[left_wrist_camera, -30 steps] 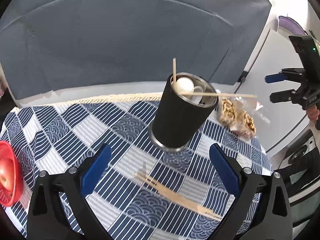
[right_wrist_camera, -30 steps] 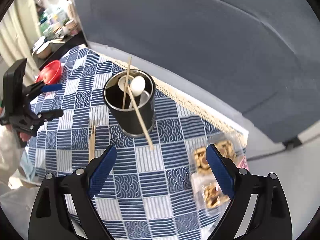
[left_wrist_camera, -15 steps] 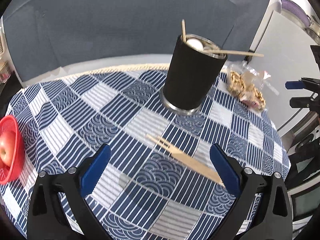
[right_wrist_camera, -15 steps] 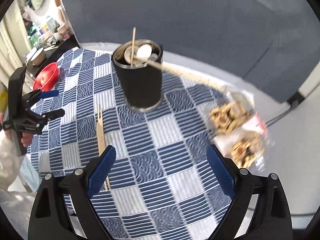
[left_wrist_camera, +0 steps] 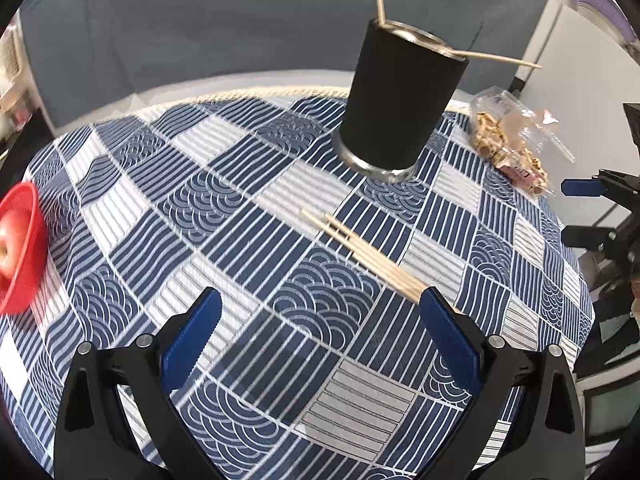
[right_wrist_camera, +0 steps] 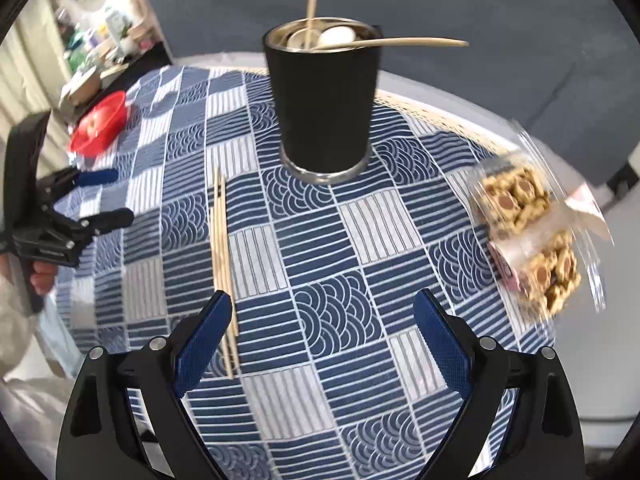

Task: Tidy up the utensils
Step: 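Move the right tool back to the remaining chopsticks on the cloth, then close the right tool on one chopstick and lift its end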

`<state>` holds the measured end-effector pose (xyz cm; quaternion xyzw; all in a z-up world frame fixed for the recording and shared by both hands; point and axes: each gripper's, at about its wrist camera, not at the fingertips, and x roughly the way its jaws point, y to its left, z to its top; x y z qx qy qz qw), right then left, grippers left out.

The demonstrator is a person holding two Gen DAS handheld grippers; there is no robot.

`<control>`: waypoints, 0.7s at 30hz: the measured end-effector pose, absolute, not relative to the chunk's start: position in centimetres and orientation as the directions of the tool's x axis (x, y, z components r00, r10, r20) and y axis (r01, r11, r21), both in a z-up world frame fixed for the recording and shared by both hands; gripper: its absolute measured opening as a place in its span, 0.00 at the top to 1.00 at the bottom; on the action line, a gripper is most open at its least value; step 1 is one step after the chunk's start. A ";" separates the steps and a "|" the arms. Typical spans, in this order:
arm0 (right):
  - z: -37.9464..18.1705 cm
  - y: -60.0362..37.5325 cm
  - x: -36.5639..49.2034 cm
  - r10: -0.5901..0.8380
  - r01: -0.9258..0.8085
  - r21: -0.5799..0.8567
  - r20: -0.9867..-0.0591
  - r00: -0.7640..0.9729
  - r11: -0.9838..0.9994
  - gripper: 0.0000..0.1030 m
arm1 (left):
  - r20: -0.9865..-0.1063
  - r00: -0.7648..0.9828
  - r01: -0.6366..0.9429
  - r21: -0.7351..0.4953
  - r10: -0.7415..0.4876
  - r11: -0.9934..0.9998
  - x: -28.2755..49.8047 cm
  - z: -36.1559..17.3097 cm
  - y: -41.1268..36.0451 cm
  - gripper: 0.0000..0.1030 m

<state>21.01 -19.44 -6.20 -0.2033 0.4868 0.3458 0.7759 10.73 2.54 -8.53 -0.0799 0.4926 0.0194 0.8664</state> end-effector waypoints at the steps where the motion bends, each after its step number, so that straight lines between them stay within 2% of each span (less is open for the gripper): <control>1: -6.7 -19.0 20.9 0.340 -0.752 0.017 -0.899 0.278 0.659 0.15 | -0.859 0.511 -0.128 -0.120 -0.038 0.984 10.6 -8.7 2.4 0.06; 9: -10.7 -16.1 19.7 0.322 -0.859 -0.006 -0.926 0.198 0.511 0.15 | -0.882 0.472 -0.210 -0.130 -0.016 0.969 9.3 -10.1 1.1 0.06; 21: -15.4 -14.7 18.8 0.273 -0.917 -0.004 -0.954 0.124 0.399 0.16 | -0.911 0.413 -0.317 -0.125 0.019 0.940 7.6 -12.9 -1.4 0.06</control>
